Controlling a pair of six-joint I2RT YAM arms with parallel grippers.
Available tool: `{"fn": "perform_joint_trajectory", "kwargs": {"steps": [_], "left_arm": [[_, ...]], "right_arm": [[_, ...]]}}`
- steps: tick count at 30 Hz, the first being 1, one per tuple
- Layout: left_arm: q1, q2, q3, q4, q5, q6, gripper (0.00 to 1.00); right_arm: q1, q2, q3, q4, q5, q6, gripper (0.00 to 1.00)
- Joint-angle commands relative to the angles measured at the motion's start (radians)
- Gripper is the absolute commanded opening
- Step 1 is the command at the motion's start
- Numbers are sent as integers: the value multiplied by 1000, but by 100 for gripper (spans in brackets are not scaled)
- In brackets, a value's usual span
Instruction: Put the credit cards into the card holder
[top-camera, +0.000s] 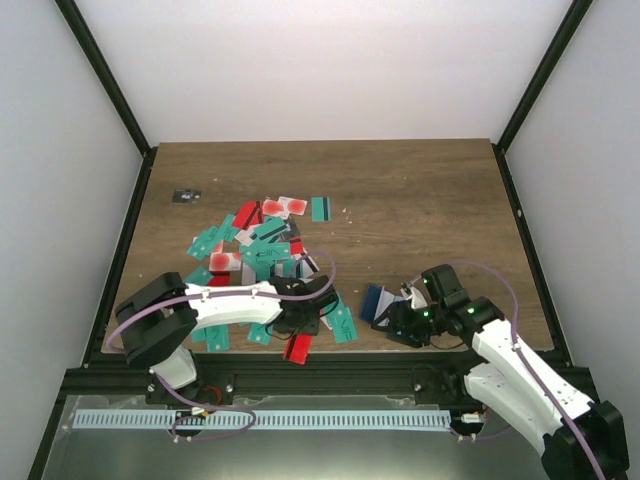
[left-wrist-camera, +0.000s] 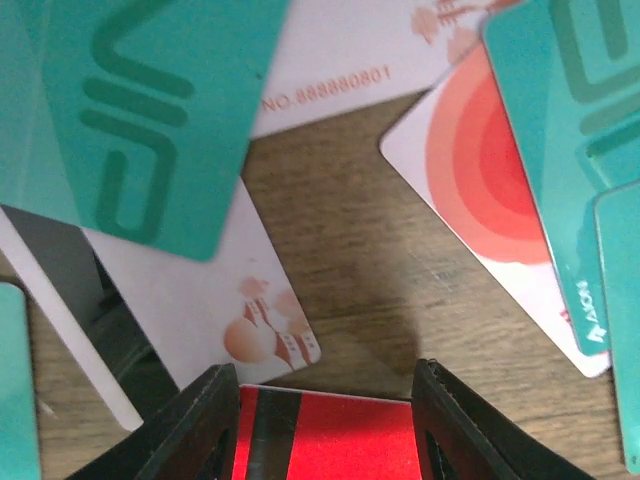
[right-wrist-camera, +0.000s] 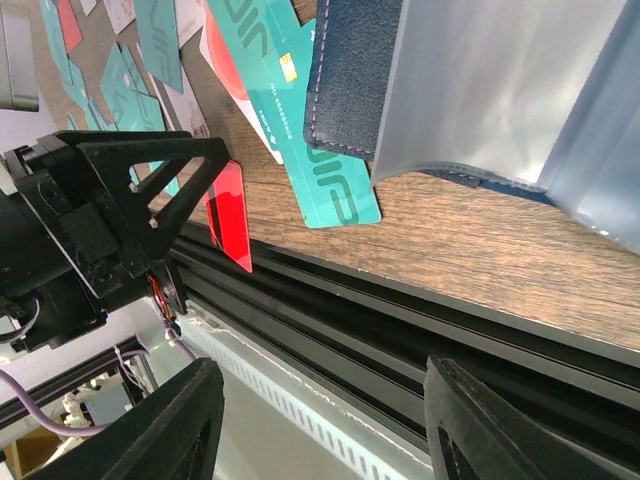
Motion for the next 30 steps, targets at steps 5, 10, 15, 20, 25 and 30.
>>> {"fn": "perform_joint_trajectory", "kwargs": {"steps": [5,10,15,20,25,30], "left_arm": [[-37,50,-14,-53,101,-87,52],[-35,-5,43,-125,67,-87,57],[-30,-108,52,-183,54,-72,58],[-26,-245,1,-187,90,-31,52],[-9,-353,-91,-101,197,46,43],[16,-424,-207,-19,268,61,38]], "right_arm": [[164,-20,-22,109,6,136,56],[307,-83,-91,322,85,314,53],[507,8,-122,513,237,428,52],[706,200,-74,656,376,483,52],[779,358,-34,734,424,499,53],[821,485,-11,833,459,528,52]]}}
